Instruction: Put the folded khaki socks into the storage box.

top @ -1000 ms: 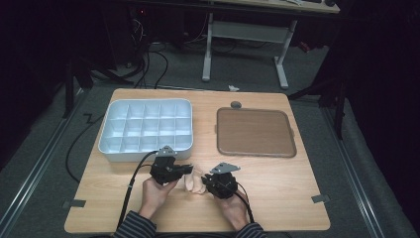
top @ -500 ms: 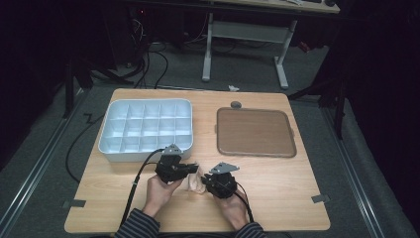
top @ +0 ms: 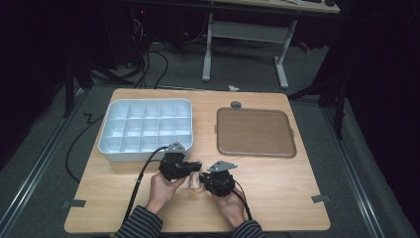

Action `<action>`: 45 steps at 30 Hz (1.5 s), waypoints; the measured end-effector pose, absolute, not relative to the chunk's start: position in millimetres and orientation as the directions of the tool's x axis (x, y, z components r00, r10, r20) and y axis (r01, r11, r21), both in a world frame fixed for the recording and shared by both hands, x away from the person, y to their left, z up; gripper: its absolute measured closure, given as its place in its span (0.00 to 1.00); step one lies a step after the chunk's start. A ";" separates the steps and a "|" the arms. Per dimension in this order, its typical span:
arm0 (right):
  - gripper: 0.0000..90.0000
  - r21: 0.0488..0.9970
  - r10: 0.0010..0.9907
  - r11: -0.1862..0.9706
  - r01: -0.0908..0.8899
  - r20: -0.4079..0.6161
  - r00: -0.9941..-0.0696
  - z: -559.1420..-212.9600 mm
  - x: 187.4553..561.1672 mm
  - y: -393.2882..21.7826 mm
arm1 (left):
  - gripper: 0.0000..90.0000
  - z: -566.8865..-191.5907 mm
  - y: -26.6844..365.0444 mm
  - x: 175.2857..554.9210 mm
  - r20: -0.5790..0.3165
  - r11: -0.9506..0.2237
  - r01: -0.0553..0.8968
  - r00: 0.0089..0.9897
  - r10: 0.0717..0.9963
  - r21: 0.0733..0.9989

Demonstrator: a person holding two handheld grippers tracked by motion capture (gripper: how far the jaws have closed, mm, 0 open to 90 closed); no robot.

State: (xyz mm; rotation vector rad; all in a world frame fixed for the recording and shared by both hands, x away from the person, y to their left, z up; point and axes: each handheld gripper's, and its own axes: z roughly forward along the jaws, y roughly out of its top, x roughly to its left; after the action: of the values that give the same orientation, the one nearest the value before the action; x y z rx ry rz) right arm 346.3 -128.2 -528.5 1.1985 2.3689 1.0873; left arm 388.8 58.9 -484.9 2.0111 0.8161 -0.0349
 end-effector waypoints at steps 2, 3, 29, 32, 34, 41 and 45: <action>0.88 0.722 0.776 0.387 0.573 0.081 -0.626 -527.6 347.9 -126.2 | 0.98 -486.9 57.9 389.8 -0.334 -0.345 0.559 0.779 0.531 0.754; 0.88 0.723 0.774 0.390 0.571 0.079 -0.628 -527.6 348.6 -125.2 | 0.98 -487.7 57.8 390.5 -0.334 -0.345 0.559 0.778 0.532 0.754; 0.77 0.781 0.728 0.371 0.502 0.091 -0.679 -505.0 311.9 -133.1 | 0.98 -507.3 52.7 399.4 -0.338 -0.349 0.587 0.755 0.562 0.730; 0.75 0.778 0.721 0.385 0.496 0.082 -0.688 -505.8 311.4 -128.6 | 0.98 -507.8 52.4 399.6 -0.338 -0.349 0.588 0.754 0.564 0.730; 0.75 0.775 0.719 0.396 0.493 0.072 -0.691 -507.8 313.0 -125.8 | 0.98 -508.2 52.2 399.8 -0.339 -0.347 0.589 0.752 0.565 0.730; 0.93 0.747 0.720 0.438 0.500 0.041 -0.692 -514.7 316.2 -121.7 | 0.98 -509.3 52.8 400.5 -0.339 -0.345 0.589 0.752 0.565 0.730; 0.95 0.742 0.725 0.444 0.502 0.031 -0.688 -517.7 315.3 -123.9 | 0.98 -510.3 52.6 401.0 -0.334 -0.346 0.586 0.753 0.567 0.733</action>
State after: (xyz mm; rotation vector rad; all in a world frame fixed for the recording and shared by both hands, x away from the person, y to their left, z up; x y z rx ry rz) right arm 315.3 -123.9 -517.7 1.0553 2.4083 1.0897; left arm 401.0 52.6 -510.3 2.0272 0.8685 -0.0254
